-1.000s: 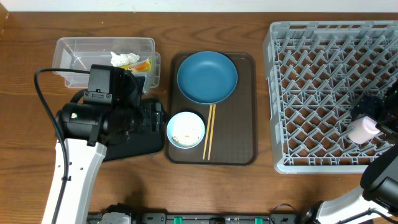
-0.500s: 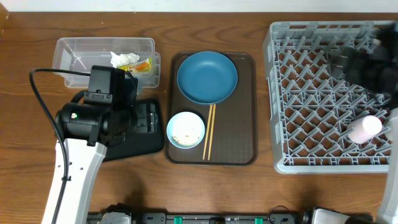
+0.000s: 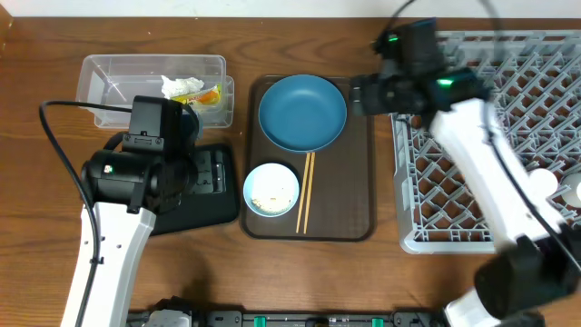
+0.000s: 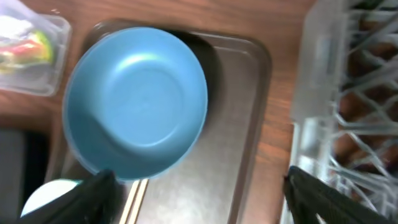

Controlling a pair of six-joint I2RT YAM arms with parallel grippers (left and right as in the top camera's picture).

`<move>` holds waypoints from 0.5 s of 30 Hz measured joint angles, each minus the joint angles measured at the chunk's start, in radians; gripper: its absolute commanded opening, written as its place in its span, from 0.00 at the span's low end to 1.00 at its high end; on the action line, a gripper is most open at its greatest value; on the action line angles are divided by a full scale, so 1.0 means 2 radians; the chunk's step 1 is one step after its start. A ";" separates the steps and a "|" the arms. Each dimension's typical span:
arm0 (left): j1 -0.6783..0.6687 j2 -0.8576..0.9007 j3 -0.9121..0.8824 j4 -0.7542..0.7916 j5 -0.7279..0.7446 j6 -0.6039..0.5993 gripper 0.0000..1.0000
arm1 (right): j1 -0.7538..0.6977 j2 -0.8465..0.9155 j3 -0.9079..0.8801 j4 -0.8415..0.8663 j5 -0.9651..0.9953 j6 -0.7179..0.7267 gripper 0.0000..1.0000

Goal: Sort waste into correct bins and load items into the dishwasher rack
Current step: 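Release the pink cup in the rack and reach right gripper to blue plate, then grasp the blue plate rim with the right gripper and lift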

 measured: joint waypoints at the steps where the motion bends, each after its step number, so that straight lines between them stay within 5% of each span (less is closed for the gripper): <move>1: 0.000 0.000 0.000 0.000 0.000 0.000 0.76 | 0.006 0.012 0.000 0.007 0.006 0.005 0.70; 12: 0.000 0.000 0.000 0.000 -0.001 0.000 0.77 | 0.029 0.143 0.000 0.053 0.063 0.087 0.50; 15: 0.000 0.000 0.000 0.000 -0.001 0.000 0.76 | 0.029 0.162 -0.001 0.062 0.065 0.103 0.32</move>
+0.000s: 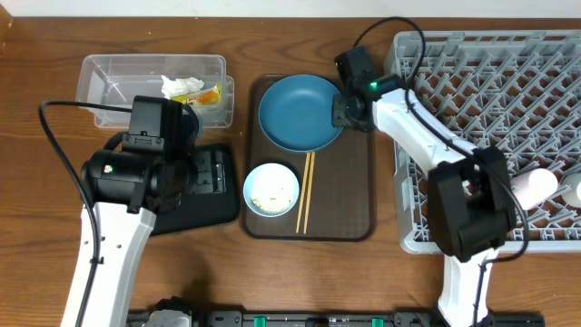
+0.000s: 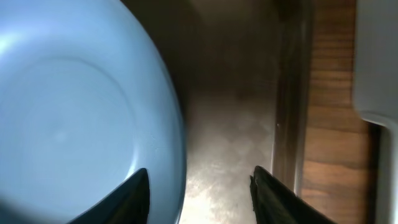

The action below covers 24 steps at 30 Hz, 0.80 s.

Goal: Sort waste into correct bins and load items into the dishwasher rack
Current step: 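Grasp the blue plate rim with the right gripper and lift, then carry the blue plate right and set it upright in the rack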

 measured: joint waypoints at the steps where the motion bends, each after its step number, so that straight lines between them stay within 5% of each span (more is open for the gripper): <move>1: 0.000 0.000 0.000 0.000 0.000 0.000 0.77 | 0.000 0.006 0.000 0.003 0.001 0.004 0.20; 3: 0.000 0.000 0.000 0.000 0.000 0.000 0.77 | 0.001 0.013 0.000 0.007 -0.001 0.013 0.01; 16: 0.000 0.000 0.000 -0.001 0.000 -0.001 0.77 | -0.006 0.009 0.045 -0.028 0.018 0.016 0.01; 24: 0.000 0.000 0.000 -0.002 0.000 -0.001 0.76 | -0.048 -0.112 0.109 -0.002 0.145 -0.114 0.01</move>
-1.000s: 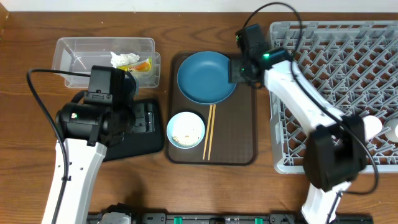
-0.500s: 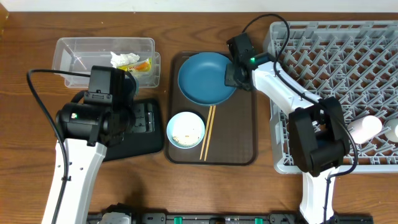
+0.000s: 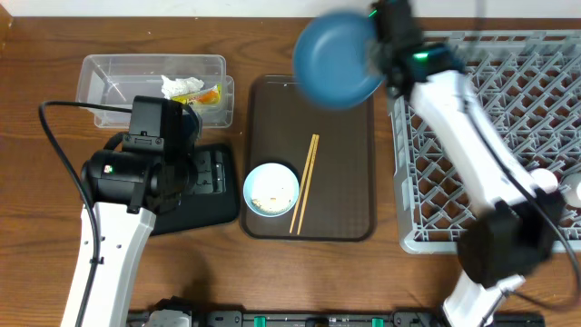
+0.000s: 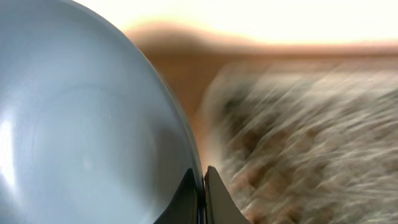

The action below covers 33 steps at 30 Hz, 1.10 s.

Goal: Sort waste into correct bins and load items into the dishwasher rack
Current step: 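Carry the blue plate right and set it upright in the rack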

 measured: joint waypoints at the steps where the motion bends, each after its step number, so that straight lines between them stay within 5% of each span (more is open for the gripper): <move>1: 0.000 0.000 0.000 0.000 0.000 0.000 0.76 | -0.009 -0.023 0.005 0.015 0.024 -0.019 0.01; 8: 0.000 0.000 0.000 0.000 0.000 0.000 0.77 | -0.091 -0.101 0.023 0.107 0.181 -0.141 0.01; 18: 0.000 0.000 0.000 -0.001 0.000 0.000 0.77 | -0.201 -0.038 0.022 0.173 0.366 -0.255 0.01; 33: 0.000 0.000 0.000 -0.002 0.000 0.000 0.77 | -0.316 0.070 0.019 0.317 0.407 -0.415 0.01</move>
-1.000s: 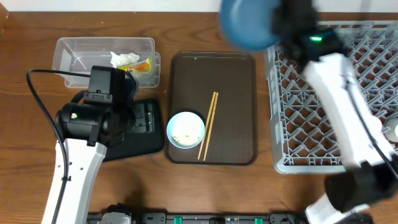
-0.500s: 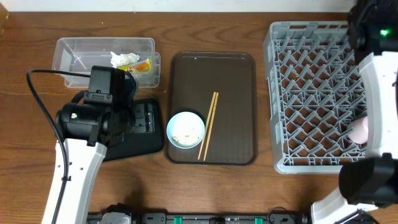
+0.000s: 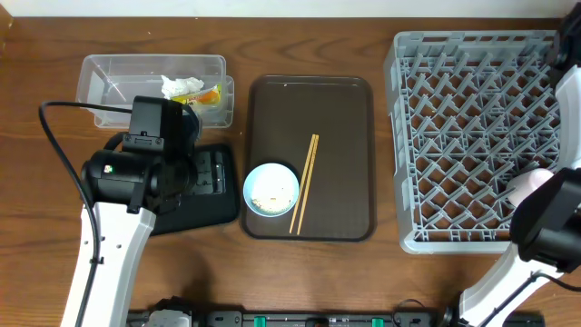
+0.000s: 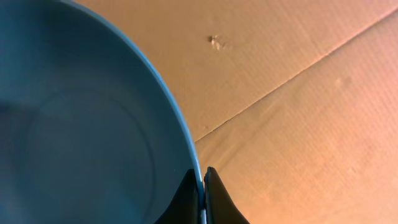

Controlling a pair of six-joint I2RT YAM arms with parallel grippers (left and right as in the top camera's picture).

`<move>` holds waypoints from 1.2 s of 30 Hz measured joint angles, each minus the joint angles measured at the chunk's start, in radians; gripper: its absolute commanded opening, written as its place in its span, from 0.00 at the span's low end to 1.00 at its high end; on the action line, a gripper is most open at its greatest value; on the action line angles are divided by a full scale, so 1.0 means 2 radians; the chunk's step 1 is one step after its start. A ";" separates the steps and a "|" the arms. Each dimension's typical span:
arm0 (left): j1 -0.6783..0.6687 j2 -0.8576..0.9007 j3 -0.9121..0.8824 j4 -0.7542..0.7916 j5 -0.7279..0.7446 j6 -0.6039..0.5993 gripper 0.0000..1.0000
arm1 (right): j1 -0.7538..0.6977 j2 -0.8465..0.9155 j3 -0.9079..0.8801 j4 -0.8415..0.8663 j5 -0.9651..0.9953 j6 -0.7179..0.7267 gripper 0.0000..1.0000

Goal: Sort waste into correct bins and load items into the dishwasher rack
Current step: 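Carry the blue plate right and set it upright in the rack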

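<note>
In the right wrist view my right gripper (image 4: 201, 172) is shut on the rim of the blue plate (image 4: 81, 124), which fills the left of that view against brown cardboard. Neither the plate nor that gripper shows overhead; only the right arm (image 3: 550, 216) appears at the frame's right edge. The grey dishwasher rack (image 3: 472, 127) stands at the right. On the brown tray (image 3: 340, 118) lie a small pale bowl (image 3: 271, 189) with food residue and a pair of chopsticks (image 3: 304, 182). My left arm (image 3: 150, 150) hangs over the black bin (image 3: 204, 195), its fingers hidden.
A clear container (image 3: 118, 77) at the back left holds crumpled waste (image 3: 186, 89). A white cup (image 3: 531, 184) lies in the rack near its right side. Bare wooden tabletop (image 3: 300, 282) runs along the front.
The right gripper, still shut on the blue plate, has moved from above the tray's back right corner out of the overhead view. The wrist view now has cardboard behind the plate.
The right gripper stood open above the blue plate on the tray. Then it was low at the plate's right rim. Then it held the plate lifted by the rim near the rack, and the chopsticks lay shifted. Now plate and gripper are beyond the overhead frame.
</note>
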 measured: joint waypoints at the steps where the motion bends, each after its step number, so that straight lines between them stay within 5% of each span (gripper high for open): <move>1: 0.000 0.000 0.000 0.000 0.000 0.000 0.76 | -0.002 0.005 0.000 0.004 -0.002 -0.009 0.01; 25: 0.000 0.000 0.000 0.014 0.000 0.000 0.76 | -0.005 0.062 -0.001 0.083 -0.161 -0.355 0.01; 36: 0.000 0.000 0.000 0.019 0.000 -0.008 0.76 | -0.005 0.062 -0.007 0.043 -0.187 -0.390 0.01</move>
